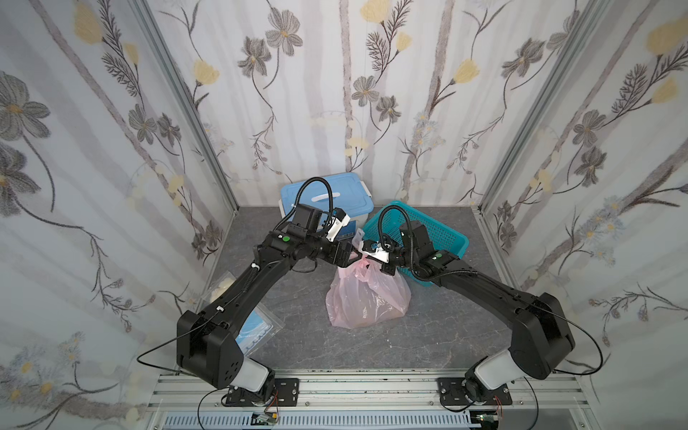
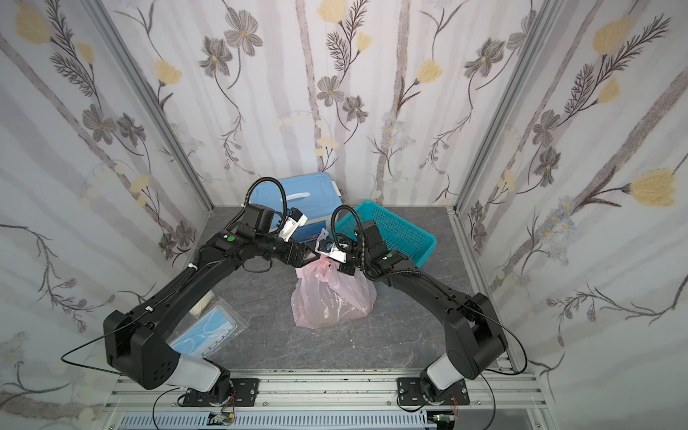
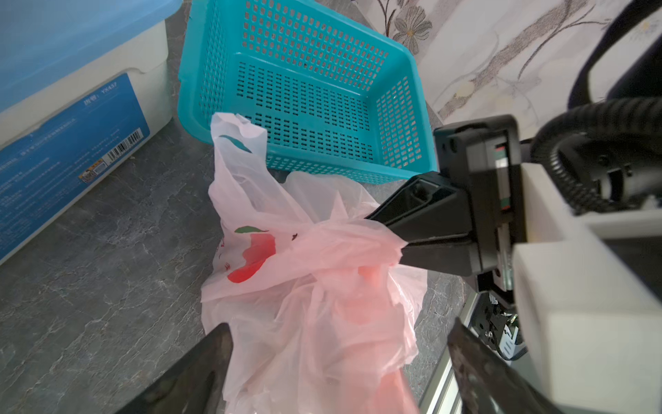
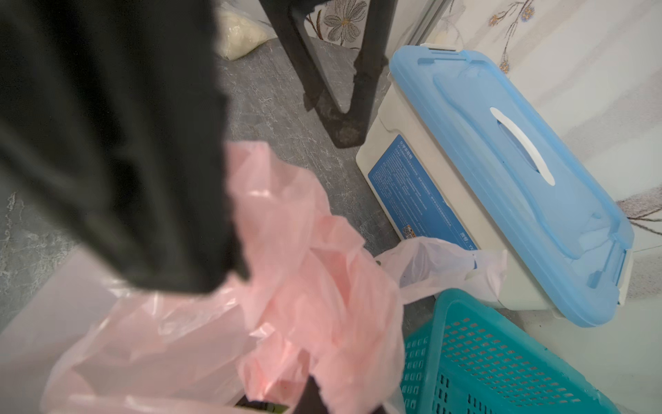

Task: Place the pineapple into a plastic bag & tie a knot
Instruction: Cross the plastic bag at the center of the board.

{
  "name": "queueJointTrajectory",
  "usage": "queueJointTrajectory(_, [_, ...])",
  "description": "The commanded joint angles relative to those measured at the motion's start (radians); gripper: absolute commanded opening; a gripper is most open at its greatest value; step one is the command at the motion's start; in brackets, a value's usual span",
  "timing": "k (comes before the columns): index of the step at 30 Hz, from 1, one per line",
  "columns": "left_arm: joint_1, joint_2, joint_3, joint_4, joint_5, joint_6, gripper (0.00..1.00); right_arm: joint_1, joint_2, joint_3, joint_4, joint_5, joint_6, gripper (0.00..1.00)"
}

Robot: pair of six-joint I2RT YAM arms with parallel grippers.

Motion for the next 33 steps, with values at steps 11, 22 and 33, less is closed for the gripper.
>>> queueJointTrajectory(11, [-0.002, 0.083, 0.047, -0.092, 0.148, 0.017, 0.35, 0.045, -0.036, -0.072, 0.179, 0.093, 0.106, 0.0])
queueJointTrajectory(22, [-0.001, 0.11, 0.035, -0.08, 0.171, 0.035, 0.2, 0.054, -0.025, -0.046, 0.143, 0.064, 0.144, 0.06])
queueJointTrajectory(33, [-0.005, 0.11, 0.003, -0.014, 0.157, 0.036, 0.0, 0.034, -0.177, 0.003, -0.098, 0.0, 0.179, 0.58])
